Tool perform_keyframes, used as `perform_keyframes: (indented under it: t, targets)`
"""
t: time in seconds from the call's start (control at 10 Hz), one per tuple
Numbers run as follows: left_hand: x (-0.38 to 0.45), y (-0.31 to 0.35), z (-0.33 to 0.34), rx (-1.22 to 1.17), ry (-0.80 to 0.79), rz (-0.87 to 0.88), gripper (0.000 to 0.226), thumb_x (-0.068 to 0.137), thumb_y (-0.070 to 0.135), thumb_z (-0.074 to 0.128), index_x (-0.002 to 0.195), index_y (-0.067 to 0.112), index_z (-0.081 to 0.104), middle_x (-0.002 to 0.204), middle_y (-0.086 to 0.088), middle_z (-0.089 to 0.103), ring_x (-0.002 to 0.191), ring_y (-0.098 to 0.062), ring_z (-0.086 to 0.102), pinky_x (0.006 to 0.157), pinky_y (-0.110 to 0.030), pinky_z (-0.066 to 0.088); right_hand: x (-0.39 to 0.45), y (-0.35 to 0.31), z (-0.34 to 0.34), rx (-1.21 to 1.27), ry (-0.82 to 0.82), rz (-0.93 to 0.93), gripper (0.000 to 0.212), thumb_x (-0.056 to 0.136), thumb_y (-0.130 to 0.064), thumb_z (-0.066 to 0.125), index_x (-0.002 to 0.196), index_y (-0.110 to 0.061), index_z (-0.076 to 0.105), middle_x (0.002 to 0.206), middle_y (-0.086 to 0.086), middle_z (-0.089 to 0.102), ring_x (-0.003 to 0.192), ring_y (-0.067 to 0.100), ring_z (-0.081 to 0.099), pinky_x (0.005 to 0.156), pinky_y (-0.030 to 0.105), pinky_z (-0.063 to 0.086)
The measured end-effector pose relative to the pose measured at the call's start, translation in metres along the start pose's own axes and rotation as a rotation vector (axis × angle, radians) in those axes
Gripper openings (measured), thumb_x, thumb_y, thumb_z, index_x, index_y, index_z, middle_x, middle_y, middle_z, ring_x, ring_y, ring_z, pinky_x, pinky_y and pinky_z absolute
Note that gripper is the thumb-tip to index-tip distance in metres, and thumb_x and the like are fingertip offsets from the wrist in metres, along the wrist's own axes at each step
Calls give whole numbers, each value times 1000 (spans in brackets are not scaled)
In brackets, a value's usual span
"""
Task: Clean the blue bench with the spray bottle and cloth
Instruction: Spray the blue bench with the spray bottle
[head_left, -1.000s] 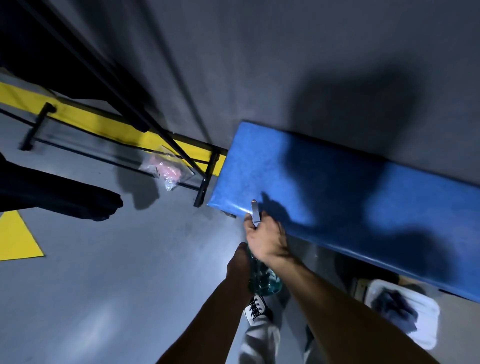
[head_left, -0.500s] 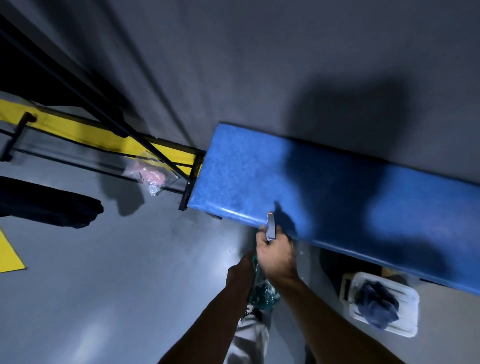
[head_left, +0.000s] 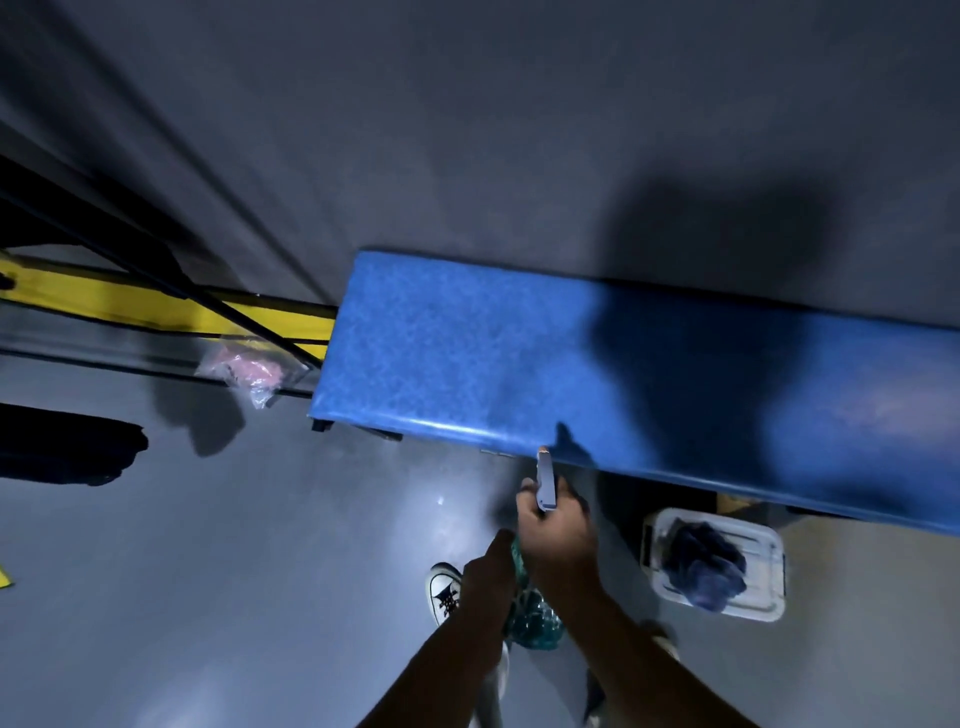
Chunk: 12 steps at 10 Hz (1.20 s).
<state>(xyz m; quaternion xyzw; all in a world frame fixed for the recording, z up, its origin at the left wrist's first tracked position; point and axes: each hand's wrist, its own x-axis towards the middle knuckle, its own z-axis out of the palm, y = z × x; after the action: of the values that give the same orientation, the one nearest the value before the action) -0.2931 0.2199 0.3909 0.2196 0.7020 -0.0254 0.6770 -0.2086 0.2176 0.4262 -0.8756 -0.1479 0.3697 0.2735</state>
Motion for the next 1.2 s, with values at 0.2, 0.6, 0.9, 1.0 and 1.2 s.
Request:
perform_keyframes:
  t: [0.2,0.6,0.9,1.0,1.2]
  targets:
    - [-31,-2,19,39,-104,90,30,82,51,55,94,27,68,101,1,72,93,-17,71,96,-43,60,-1,18,-15,8,60,-63,57,86,-62,37,107,-17,65,96,8,69,94,31,66,90,41,54]
    - [-28,-13,67,161,30,-21,35,100,42,50,90,11,64,90,-13,69,84,-23,67,70,-28,48,18,62,-52,99,99,-16,53,87,-65,44,105,-19,65,83,8,69,86,35,70,79,45,58]
    - [-29,-23,110,249,-18,-53,48,84,55,51,102,14,68,105,-16,74,97,-30,73,98,-44,58,34,85,-82,119,147,-28,33,102,-41,53,115,-14,65,79,18,66,80,37,68,78,38,52]
    - [-29,-29,118,237,-3,-47,44,87,51,50,101,14,69,105,-18,74,96,-32,74,99,-46,58,32,92,-89,118,169,-29,38,102,-40,53,126,-13,64,85,19,67,86,40,68,81,37,50]
    - [-41,-39,149,277,-41,-14,35,102,41,45,96,15,67,119,-23,72,109,-35,71,101,-46,57,37,120,-115,138,218,-45,48,97,-56,46,125,-21,62,80,17,69,81,39,70,75,41,53]
